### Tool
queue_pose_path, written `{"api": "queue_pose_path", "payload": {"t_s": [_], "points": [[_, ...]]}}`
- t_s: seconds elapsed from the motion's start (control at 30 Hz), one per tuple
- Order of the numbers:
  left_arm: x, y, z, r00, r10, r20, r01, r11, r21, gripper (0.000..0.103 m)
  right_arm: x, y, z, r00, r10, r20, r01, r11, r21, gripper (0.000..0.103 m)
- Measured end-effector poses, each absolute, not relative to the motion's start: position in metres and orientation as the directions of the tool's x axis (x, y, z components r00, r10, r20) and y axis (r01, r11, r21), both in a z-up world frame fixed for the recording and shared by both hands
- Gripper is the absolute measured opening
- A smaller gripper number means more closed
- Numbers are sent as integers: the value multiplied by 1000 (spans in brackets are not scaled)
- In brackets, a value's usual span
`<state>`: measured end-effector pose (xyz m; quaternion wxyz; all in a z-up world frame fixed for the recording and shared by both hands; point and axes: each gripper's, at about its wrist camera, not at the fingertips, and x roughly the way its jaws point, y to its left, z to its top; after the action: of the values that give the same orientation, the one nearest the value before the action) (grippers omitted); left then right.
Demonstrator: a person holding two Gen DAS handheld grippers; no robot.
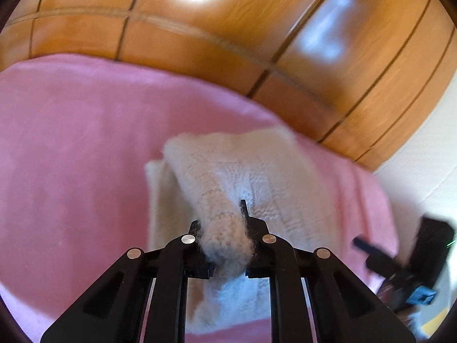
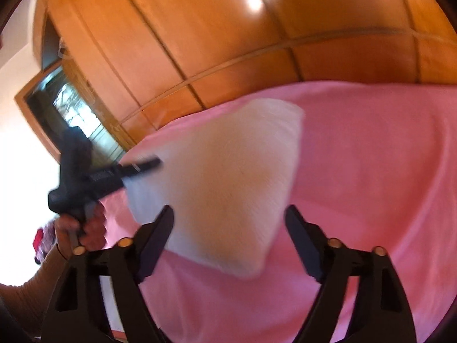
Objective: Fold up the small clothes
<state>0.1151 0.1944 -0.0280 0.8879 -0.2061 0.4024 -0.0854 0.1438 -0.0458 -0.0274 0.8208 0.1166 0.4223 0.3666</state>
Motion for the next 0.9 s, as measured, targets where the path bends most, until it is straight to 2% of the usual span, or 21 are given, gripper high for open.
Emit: {"api": "queue_pose_path", "payload": {"t_s": [0.03,0.13,0.2,0.23,0.33,0.4,0.5,0.67,0.8,0.9], "points": [[114,196,-35,653,-305,-693,-29,905,-425,13,146,-34,-33,346,703,-621,-520,695,496,59],[112,195,-59,626,-237,-743,-69,932,-355,13,142,-5,-62,261,652,-712,-543,709,450,57],[112,200,-69,615,-229,-755,-92,930,-357,14,136,17,-80,253,620,-743,-576,713,399,58],[110,204,-69,614,-223,-757,-107,927,-360,19,134,22,-84,268,605,-750,-592,718,367,58],[107,208,-53,636,-135,-760,-168,936,-308,37,131,20,-83,286,597,-750,-591,726,353,62],[101,205,-36,681,-99,-726,-170,942,-288,37,132,15,-81,285,599,-748,-592,724,354,65],[93,198,-13,747,-118,-655,-126,941,-313,37,129,4,-65,282,617,-735,-600,711,367,71],[99,176,-11,756,-126,-642,-77,957,-279,37,142,-14,-31,345,659,-669,-560,716,417,70],[108,166,-26,729,-143,-669,-58,961,-269,37,170,-4,-20,415,612,-673,-545,760,354,57],[110,156,-33,715,-121,-688,-65,969,-238,37,199,18,-33,405,575,-711,-528,782,331,49]]}}
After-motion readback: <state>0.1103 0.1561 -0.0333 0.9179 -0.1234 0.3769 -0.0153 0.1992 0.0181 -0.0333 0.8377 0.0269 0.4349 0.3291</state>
